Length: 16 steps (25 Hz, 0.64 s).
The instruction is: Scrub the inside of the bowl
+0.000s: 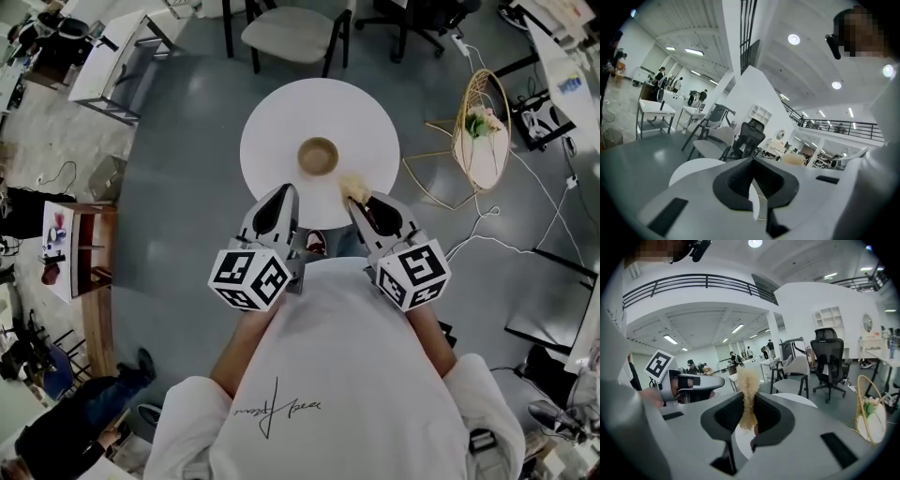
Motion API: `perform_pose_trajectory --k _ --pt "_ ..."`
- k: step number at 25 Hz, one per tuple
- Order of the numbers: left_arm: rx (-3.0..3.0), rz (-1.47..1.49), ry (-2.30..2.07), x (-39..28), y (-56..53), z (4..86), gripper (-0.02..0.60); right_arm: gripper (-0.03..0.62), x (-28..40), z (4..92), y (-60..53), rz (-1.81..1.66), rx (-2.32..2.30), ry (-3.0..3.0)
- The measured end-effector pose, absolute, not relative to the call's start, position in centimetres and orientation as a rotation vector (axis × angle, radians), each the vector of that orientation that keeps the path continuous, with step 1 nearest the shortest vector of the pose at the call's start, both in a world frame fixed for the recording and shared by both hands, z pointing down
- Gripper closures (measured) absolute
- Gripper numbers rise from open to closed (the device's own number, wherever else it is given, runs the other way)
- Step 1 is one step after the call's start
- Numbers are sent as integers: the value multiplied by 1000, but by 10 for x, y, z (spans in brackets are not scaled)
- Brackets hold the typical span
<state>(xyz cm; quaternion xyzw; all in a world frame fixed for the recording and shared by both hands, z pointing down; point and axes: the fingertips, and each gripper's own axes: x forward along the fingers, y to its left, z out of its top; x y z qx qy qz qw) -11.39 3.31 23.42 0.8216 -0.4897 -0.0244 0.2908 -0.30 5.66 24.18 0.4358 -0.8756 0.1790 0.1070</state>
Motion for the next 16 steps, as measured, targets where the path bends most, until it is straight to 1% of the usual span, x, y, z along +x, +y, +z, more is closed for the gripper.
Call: perform_pose_trajectory --k 11,16 --pt "2281 -21 -1294 -106 53 225 577 514 -7 233 73 492 1278 -2591" --pt "2299 -70 -1268 -104 52 215 577 516 -14 232 72 446 1226 -2627"
